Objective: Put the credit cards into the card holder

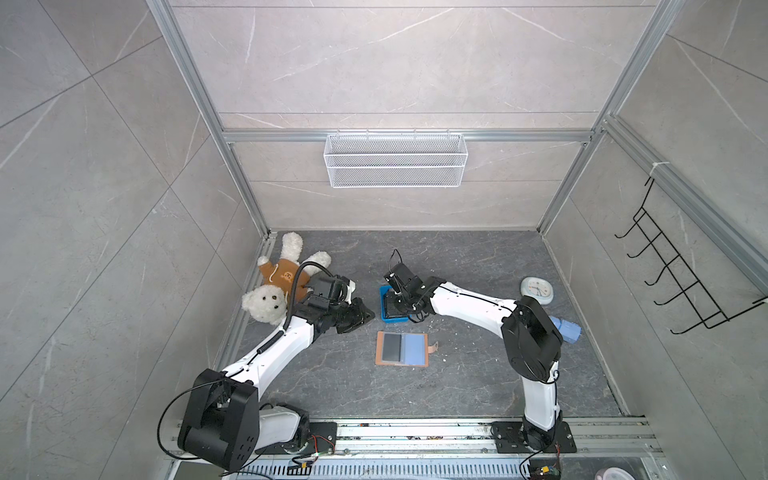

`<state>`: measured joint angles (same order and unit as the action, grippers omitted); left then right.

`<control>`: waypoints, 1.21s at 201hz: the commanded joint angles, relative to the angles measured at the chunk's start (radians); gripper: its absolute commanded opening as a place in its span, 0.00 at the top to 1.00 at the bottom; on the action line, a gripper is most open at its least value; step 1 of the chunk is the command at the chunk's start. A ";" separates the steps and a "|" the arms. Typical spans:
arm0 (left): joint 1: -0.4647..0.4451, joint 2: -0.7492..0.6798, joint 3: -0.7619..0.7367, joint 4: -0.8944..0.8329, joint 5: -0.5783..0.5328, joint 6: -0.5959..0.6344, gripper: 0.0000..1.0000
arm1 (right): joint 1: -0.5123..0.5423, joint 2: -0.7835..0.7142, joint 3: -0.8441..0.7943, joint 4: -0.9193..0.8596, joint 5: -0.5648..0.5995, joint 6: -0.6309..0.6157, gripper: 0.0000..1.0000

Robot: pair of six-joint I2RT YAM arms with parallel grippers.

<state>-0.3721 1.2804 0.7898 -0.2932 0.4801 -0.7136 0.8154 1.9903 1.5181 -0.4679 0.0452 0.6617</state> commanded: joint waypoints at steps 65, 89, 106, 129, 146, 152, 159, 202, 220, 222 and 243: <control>0.003 -0.058 -0.101 0.234 0.152 -0.078 0.80 | -0.015 -0.222 -0.162 0.080 -0.044 -0.039 1.00; -0.001 -0.077 -0.151 0.314 0.187 -0.103 0.79 | -0.028 -0.316 -0.249 0.118 -0.082 -0.045 1.00; -0.012 -0.094 -0.185 0.361 0.194 -0.116 0.78 | -0.041 -0.393 -0.333 0.155 -0.120 -0.032 1.00; -0.036 -0.110 -0.245 0.478 0.201 -0.163 0.76 | -0.062 -0.503 -0.466 0.228 -0.175 -0.002 1.00; -0.070 -0.103 -0.280 0.545 0.194 -0.190 0.73 | -0.069 -0.578 -0.552 0.261 -0.205 0.017 1.00; -0.086 -0.100 -0.289 0.570 0.191 -0.197 0.72 | -0.069 -0.604 -0.577 0.270 -0.214 0.023 1.00; -0.104 -0.093 -0.300 0.601 0.186 -0.210 0.71 | -0.071 -0.636 -0.608 0.283 -0.224 0.033 1.00; -0.158 -0.062 -0.370 0.789 0.204 -0.277 0.70 | -0.097 -0.827 -0.780 0.332 -0.297 0.097 1.00; -0.164 -0.044 -0.393 0.890 0.241 -0.318 0.70 | -0.118 -0.899 -0.848 0.350 -0.336 0.127 1.00; -0.165 -0.040 -0.396 0.902 0.244 -0.323 0.70 | -0.119 -0.909 -0.855 0.352 -0.338 0.129 1.00; -0.179 -0.012 -0.417 1.008 0.267 -0.370 0.70 | -0.143 -0.983 -0.912 0.359 -0.372 0.153 1.00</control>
<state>-0.5354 1.2446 0.3870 0.5056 0.6868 -1.0088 0.6933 1.0805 0.6640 -0.1486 -0.2604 0.7643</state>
